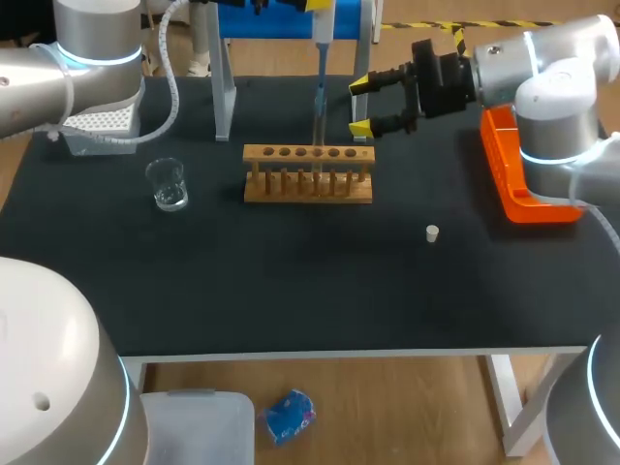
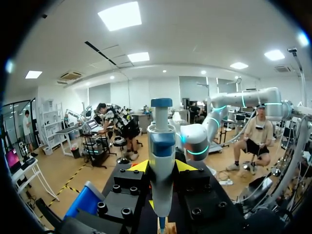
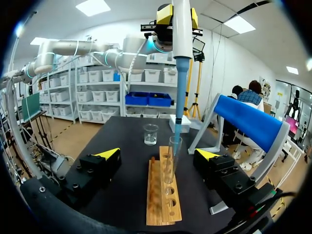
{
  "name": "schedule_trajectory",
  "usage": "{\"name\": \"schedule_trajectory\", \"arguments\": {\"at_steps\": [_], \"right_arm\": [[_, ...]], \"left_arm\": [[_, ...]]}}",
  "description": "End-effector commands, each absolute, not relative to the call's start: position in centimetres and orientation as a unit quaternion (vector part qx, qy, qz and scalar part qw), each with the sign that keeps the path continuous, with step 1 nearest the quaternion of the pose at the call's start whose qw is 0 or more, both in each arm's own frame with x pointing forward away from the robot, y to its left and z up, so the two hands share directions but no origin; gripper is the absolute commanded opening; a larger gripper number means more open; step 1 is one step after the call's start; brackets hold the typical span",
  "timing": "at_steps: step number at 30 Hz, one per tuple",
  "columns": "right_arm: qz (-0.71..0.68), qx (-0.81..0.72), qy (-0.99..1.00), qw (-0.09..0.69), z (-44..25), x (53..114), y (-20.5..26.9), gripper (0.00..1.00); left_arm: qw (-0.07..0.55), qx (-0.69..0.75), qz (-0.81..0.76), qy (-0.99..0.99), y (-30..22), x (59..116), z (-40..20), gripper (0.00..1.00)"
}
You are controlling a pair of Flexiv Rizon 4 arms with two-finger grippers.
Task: Invert the test tube, pick up the pipette, mount the tip to pipette, aspirate from beaker and dispense into the tube, eject the tip, return the pipette, and cap with the stopper.
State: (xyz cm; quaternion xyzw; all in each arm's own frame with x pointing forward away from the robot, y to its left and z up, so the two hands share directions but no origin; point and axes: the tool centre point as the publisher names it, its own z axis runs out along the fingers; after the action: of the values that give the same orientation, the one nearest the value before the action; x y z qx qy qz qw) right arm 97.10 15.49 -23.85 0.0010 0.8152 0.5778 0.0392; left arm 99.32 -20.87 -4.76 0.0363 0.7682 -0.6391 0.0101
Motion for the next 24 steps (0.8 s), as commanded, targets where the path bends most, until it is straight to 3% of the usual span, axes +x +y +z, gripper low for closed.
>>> {"name": "schedule_trajectory", "arguments": {"at_steps": [1,24], "right_arm": [[0.577,0.001,0.816,0.039,-23.9,97.1,15.5,1.0],[0.577,0.001,0.816,0.039,-23.9,97.1,15.5,1.0]], "left_arm": [[0.009,0.038,-0.638,0.769,-20.9,99.5,-4.6,0.0],[0.016,0.038,-0.635,0.771,-20.7,99.3,-3.5,0.0]]}}
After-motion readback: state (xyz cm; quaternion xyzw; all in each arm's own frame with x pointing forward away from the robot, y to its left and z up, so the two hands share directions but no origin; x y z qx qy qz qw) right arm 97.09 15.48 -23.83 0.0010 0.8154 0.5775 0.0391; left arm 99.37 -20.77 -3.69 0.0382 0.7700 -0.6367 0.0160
